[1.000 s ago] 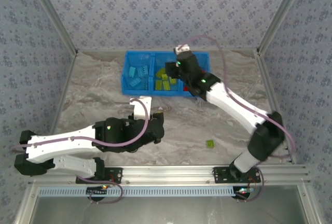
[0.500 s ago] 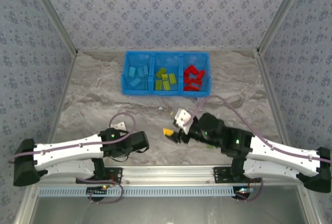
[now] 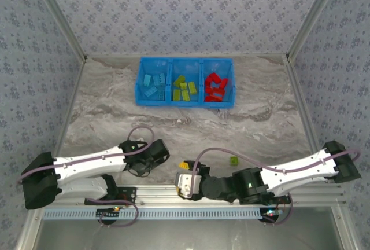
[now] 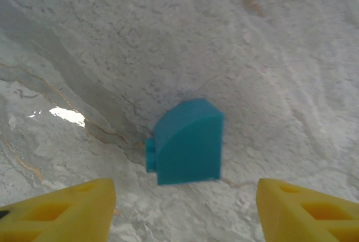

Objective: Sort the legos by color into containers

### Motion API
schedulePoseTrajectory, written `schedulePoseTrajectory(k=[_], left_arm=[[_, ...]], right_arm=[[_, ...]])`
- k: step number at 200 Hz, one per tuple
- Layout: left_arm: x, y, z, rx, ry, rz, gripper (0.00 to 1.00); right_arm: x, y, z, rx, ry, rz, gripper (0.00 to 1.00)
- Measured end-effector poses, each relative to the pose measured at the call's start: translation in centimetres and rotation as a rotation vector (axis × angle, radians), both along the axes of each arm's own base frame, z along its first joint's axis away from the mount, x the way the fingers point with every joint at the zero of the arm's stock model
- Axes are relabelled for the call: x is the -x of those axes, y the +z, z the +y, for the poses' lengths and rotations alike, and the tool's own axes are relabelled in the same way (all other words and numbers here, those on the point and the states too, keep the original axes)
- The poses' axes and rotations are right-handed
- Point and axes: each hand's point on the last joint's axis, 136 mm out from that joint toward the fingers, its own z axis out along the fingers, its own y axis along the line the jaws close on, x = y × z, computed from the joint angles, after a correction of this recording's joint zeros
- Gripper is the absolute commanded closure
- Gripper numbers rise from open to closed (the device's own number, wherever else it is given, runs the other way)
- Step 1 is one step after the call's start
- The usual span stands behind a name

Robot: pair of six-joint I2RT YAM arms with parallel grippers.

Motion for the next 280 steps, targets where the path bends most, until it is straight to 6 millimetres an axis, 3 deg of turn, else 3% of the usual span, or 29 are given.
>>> schedulePoseTrajectory(k=[48, 86, 107, 134, 153, 169, 187, 216, 248, 280], left_arm=[[-0.4, -1.9, 0.1, 0.012, 0.006, 0.033, 0.47], [-0.5, -2.6, -0.6, 0.011, -0.020, 0.042, 0.64], [-0.6, -2.5, -0.6, 0.012, -0.021, 0.036, 0.68], [-0.6, -1.9, 0.2, -0.032, -0.034, 0.030, 0.69], [-1.7, 0.8, 0.1, -0.038, -0.053, -0.010, 0.69], [-4.1, 4.4, -0.4, -0.001, -0.047, -0.071, 0.69], [-7.9, 8.5, -0.1, 0.048, -0.020, -0.148, 0.70], [-14.4, 12.9, 1.3, 0.046, -0.004, -0.218, 0.70], [-21.6, 14.2, 0.8, 0.039, -0.069, -0.221, 0.71], [-28.2, 13.0, 0.0, 0.041, -0.136, -0.203, 0.72]], right_arm=[[0.3, -1.1, 1.3, 0.019, -0.005, -0.012, 0.31], [0.4, -1.3, 1.8, 0.016, -0.008, -0.010, 0.32], [0.3, -1.1, 1.9, 0.008, -0.012, -0.005, 0.32], [0.1, -0.6, 2.1, -0.006, -0.021, -0.002, 0.32], [-0.9, 0.9, 2.5, -0.036, -0.051, 0.004, 0.33], [-2.9, 2.7, 2.9, -0.077, -0.106, 0.011, 0.33], [-6.9, 5.4, 3.5, -0.133, -0.213, 0.014, 0.32], [-12.7, 9.6, 5.9, -0.193, -0.347, -0.012, 0.33], [-15.5, 12.0, 10.4, -0.194, -0.372, -0.069, 0.33], [-17.3, 14.2, 13.6, -0.204, -0.395, -0.126, 0.32]])
